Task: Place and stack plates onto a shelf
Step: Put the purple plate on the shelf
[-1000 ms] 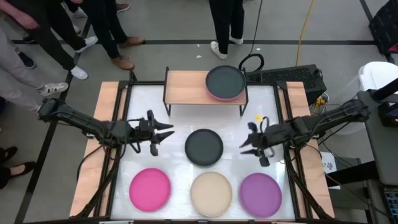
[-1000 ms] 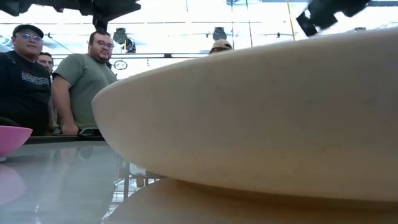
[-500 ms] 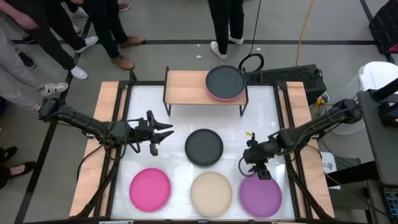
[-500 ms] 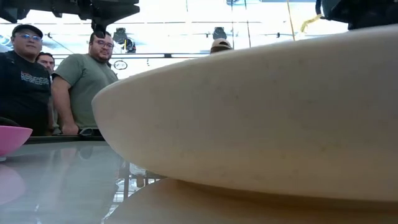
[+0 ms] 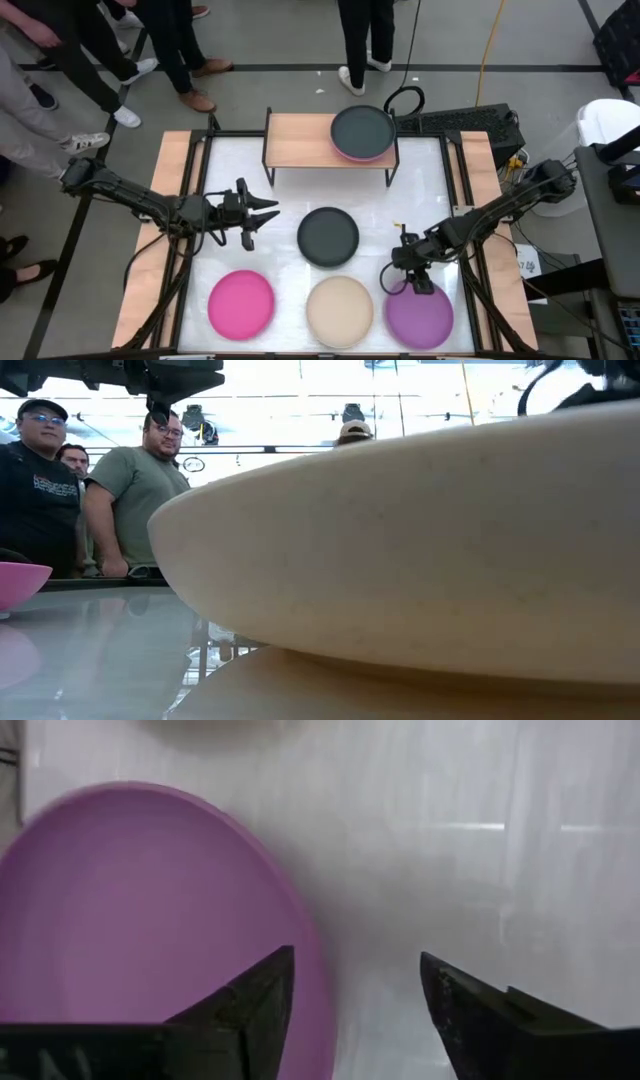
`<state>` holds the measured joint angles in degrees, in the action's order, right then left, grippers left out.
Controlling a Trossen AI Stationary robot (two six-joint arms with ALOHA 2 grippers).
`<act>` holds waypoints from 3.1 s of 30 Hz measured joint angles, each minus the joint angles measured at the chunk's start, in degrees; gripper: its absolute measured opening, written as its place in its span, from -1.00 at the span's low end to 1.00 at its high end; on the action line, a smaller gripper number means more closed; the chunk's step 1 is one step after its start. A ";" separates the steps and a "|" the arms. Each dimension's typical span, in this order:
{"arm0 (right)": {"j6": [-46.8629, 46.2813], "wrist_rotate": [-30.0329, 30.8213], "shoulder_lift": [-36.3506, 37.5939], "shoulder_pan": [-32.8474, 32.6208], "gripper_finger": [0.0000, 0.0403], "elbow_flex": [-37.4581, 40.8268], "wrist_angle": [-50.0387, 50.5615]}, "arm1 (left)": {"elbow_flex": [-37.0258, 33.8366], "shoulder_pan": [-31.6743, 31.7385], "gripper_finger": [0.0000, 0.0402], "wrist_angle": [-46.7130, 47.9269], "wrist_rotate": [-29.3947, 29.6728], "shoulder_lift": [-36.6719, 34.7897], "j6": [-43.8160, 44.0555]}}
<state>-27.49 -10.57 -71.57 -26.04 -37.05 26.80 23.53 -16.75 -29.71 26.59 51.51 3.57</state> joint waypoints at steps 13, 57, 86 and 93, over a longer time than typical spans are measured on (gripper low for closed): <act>-3.40 -0.22 0.02 -1.43 -0.23 5.08 -5.88 | 0.02 0.00 -0.41 2.62 0.00 0.00 2.99; 18.04 19.72 16.80 30.84 -1.00 -16.23 -25.70 | 0.02 1.17 -0.41 -5.70 0.09 0.02 -7.20; 20.41 -4.71 -29.54 63.42 -1.00 -48.53 -29.34 | 0.04 1.38 -0.41 8.17 7.75 -13.66 -13.75; 24.38 -4.81 -30.49 63.58 -1.00 -48.51 -28.59 | 0.04 3.28 -0.41 8.04 10.07 -13.66 -15.31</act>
<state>-3.12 -15.38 -102.06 37.54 -85.56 -1.79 23.57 -13.47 -21.67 36.65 37.85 -11.73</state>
